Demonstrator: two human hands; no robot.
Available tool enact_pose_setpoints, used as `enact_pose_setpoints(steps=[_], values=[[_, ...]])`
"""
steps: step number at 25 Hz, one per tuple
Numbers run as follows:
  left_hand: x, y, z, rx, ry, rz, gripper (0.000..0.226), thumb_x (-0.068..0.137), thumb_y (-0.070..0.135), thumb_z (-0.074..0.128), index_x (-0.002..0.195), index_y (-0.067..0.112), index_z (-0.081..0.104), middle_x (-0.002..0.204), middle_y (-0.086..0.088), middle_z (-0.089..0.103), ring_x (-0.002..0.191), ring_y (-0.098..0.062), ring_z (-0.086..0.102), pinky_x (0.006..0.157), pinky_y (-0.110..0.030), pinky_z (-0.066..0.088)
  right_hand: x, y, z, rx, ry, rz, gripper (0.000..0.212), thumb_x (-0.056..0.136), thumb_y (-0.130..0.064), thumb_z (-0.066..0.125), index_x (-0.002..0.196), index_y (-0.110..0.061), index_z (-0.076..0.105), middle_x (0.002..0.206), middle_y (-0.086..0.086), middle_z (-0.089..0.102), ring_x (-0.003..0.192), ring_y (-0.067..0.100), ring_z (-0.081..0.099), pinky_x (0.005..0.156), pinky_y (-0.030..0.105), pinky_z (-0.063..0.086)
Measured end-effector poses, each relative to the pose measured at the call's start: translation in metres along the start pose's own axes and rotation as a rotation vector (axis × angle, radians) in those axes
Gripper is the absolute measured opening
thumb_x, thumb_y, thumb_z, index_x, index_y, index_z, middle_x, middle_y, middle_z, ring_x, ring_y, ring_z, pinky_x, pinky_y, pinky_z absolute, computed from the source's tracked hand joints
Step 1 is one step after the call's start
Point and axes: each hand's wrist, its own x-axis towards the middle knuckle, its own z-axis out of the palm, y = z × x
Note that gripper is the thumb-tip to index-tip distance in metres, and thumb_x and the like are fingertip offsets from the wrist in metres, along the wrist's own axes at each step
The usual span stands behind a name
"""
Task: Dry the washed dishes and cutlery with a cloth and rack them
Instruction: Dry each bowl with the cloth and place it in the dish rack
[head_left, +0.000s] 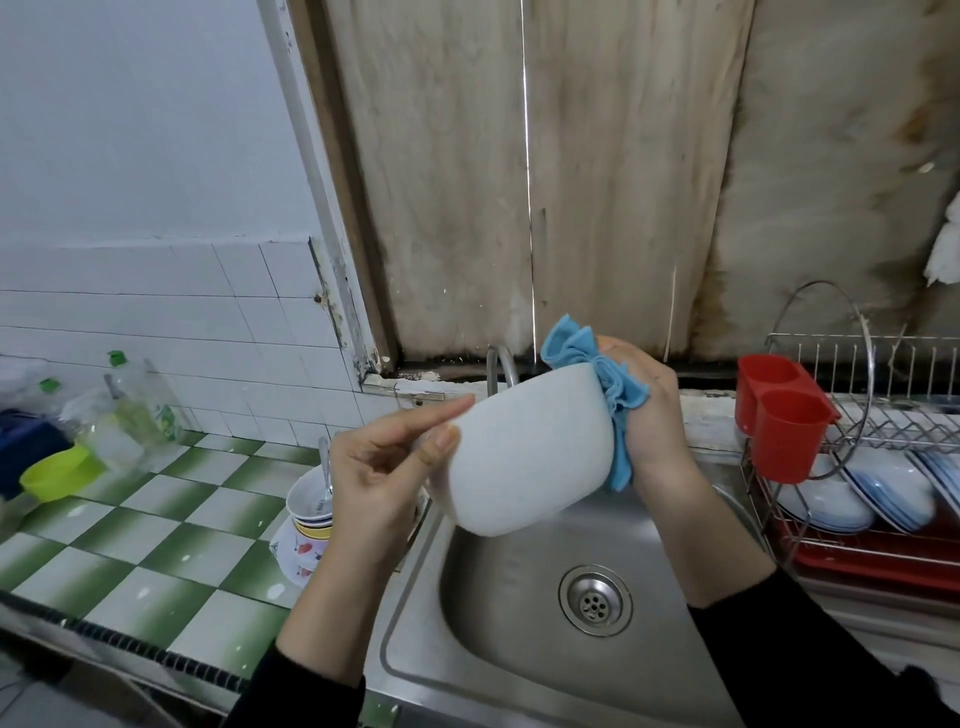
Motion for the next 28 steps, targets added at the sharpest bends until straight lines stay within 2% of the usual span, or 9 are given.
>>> enact_pose_setpoints(steps=[7, 9, 12, 15, 18, 20, 22, 24, 28], values=[[0.008, -0.005, 0.003, 0.125, 0.187, -0.217, 0.019, 0.091, 0.034, 0.058, 0.105, 0.041, 0.068, 0.117, 0.021, 0.066, 0.113, 0.007, 0.056, 0.098, -0.017, 0.044, 0.002, 0.004, 0.0, -0.012, -0.02, -0.42, 0.019, 0.077, -0.03, 0.057, 0.064, -0.028, 0.07, 0.06, -0.016, 0.059, 0.056, 0.006, 0.052, 0.056, 0.021, 0.042], [0.012, -0.004, 0.004, 0.061, 0.192, -0.545, 0.018, 0.086, 0.057, 0.053, 0.099, 0.052, 0.065, 0.12, 0.018, 0.065, 0.114, -0.008, 0.057, 0.09, -0.035, 0.05, -0.006, 0.007, 0.006, -0.122, -0.043, -0.61, 0.017, 0.081, -0.025, 0.057, 0.07, -0.021, 0.068, 0.065, -0.014, 0.061, 0.058, 0.007, 0.054, 0.057, 0.021, 0.044], [0.014, -0.003, 0.012, -0.143, 0.128, -0.822, 0.059, 0.068, 0.083, 0.054, 0.121, 0.055, 0.053, 0.132, 0.001, 0.056, 0.114, -0.033, 0.058, 0.074, -0.06, 0.054, -0.026, 0.013, 0.016, -0.284, -0.136, -0.794, 0.013, 0.083, -0.018, 0.057, 0.075, -0.01, 0.064, 0.07, -0.006, 0.061, 0.061, 0.013, 0.055, 0.059, 0.025, 0.044], [0.016, -0.005, 0.014, -0.186, 0.269, -0.699, 0.042, 0.085, 0.048, 0.054, 0.126, 0.055, 0.047, 0.127, 0.005, 0.058, 0.11, -0.029, 0.059, 0.081, -0.061, 0.05, -0.04, 0.006, 0.025, -0.162, -0.119, -0.501, 0.014, 0.082, -0.023, 0.058, 0.07, -0.018, 0.065, 0.065, -0.012, 0.06, 0.059, 0.008, 0.054, 0.058, 0.02, 0.044], [0.012, -0.015, 0.008, -0.008, 0.306, -0.571, 0.048, 0.071, 0.034, 0.051, 0.11, 0.06, 0.057, 0.132, 0.007, 0.056, 0.118, -0.022, 0.054, 0.099, -0.052, 0.046, -0.028, -0.01, 0.037, -0.084, 0.13, 0.017, 0.026, 0.091, -0.02, 0.058, 0.066, -0.024, 0.064, 0.062, -0.009, 0.058, 0.062, 0.011, 0.051, 0.06, 0.026, 0.044], [0.008, -0.02, 0.011, 0.06, 0.278, -0.441, 0.046, 0.079, 0.024, 0.049, 0.114, 0.053, 0.06, 0.131, 0.007, 0.058, 0.117, -0.012, 0.056, 0.102, -0.037, 0.045, -0.019, -0.013, 0.046, -0.129, 0.03, 0.277, 0.009, 0.097, -0.018, 0.052, 0.094, -0.021, 0.06, 0.088, -0.002, 0.064, 0.081, 0.015, 0.057, 0.076, 0.033, 0.05], [0.005, -0.024, 0.018, 0.037, 0.199, -0.353, 0.044, 0.088, 0.012, 0.046, 0.119, 0.039, 0.059, 0.122, 0.005, 0.064, 0.105, -0.004, 0.063, 0.088, -0.022, 0.05, -0.024, -0.007, 0.059, -0.066, -0.168, 0.478, 0.029, 0.099, -0.009, 0.048, 0.124, -0.021, 0.044, 0.116, 0.008, 0.059, 0.099, 0.023, 0.06, 0.083, 0.044, 0.053], [0.003, -0.028, 0.021, 0.024, 0.136, -0.287, 0.042, 0.085, 0.013, 0.046, 0.119, 0.034, 0.059, 0.121, 0.004, 0.065, 0.107, -0.005, 0.063, 0.086, -0.018, 0.049, -0.038, 0.005, 0.065, -0.075, -0.346, 0.504, 0.047, 0.098, 0.001, 0.045, 0.138, -0.023, 0.035, 0.121, 0.008, 0.058, 0.103, 0.022, 0.061, 0.081, 0.038, 0.055], [0.005, -0.032, 0.008, -0.065, 0.13, -0.265, 0.032, 0.094, 0.016, 0.044, 0.116, 0.034, 0.061, 0.107, 0.013, 0.071, 0.104, -0.01, 0.065, 0.085, -0.022, 0.052, -0.047, 0.015, 0.061, -0.241, -0.633, 0.403, 0.037, 0.094, 0.001, 0.055, 0.128, -0.015, 0.053, 0.108, 0.004, 0.066, 0.096, 0.014, 0.065, 0.077, 0.025, 0.054]])
